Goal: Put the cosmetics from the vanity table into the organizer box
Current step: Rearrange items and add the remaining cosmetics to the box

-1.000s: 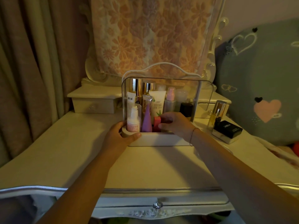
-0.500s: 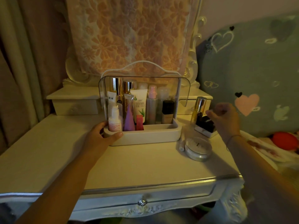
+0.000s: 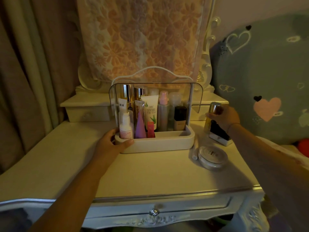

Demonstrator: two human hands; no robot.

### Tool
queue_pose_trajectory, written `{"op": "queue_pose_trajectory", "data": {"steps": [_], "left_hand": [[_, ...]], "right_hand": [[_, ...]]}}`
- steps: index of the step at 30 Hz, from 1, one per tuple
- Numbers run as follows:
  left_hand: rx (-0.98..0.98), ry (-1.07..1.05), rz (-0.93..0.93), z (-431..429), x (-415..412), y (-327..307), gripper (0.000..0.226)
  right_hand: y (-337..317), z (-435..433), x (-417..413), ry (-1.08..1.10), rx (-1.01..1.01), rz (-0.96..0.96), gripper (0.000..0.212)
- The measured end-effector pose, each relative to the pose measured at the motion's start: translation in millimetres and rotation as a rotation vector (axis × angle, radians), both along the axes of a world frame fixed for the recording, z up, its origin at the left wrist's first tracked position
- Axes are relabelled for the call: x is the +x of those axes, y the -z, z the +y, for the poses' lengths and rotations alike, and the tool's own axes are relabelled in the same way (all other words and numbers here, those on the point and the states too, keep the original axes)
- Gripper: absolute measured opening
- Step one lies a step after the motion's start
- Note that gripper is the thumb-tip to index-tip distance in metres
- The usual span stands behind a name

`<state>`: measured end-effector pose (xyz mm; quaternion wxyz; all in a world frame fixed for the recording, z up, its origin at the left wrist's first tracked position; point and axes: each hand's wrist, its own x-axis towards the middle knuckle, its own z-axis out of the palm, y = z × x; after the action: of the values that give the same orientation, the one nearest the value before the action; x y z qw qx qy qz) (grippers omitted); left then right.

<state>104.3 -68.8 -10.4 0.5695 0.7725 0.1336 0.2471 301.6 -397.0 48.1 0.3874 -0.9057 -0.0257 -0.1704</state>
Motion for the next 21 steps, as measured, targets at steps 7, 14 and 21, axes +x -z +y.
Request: {"op": "queue_pose_trajectory", "data": {"steps": [7, 14, 21], "left_hand": [[0.009, 0.001, -0.006, 1.6, 0.0, 0.4, 0.062], [0.009, 0.018, -0.014, 3.4, 1.2, 3.4, 0.062], [-0.007, 0.027, -0.018, 2.8, 2.0, 4.5, 0.064]], "right_hand": [[-10.3, -0.3, -45.5, -0.005, 0.352, -0.275, 0.036], [-18.2, 2.2, -127.7, -0.116, 0.552, -0.380, 0.021], [-11.1, 56.0, -154.2, -0.305, 0.500, -0.268, 0.031]]}}
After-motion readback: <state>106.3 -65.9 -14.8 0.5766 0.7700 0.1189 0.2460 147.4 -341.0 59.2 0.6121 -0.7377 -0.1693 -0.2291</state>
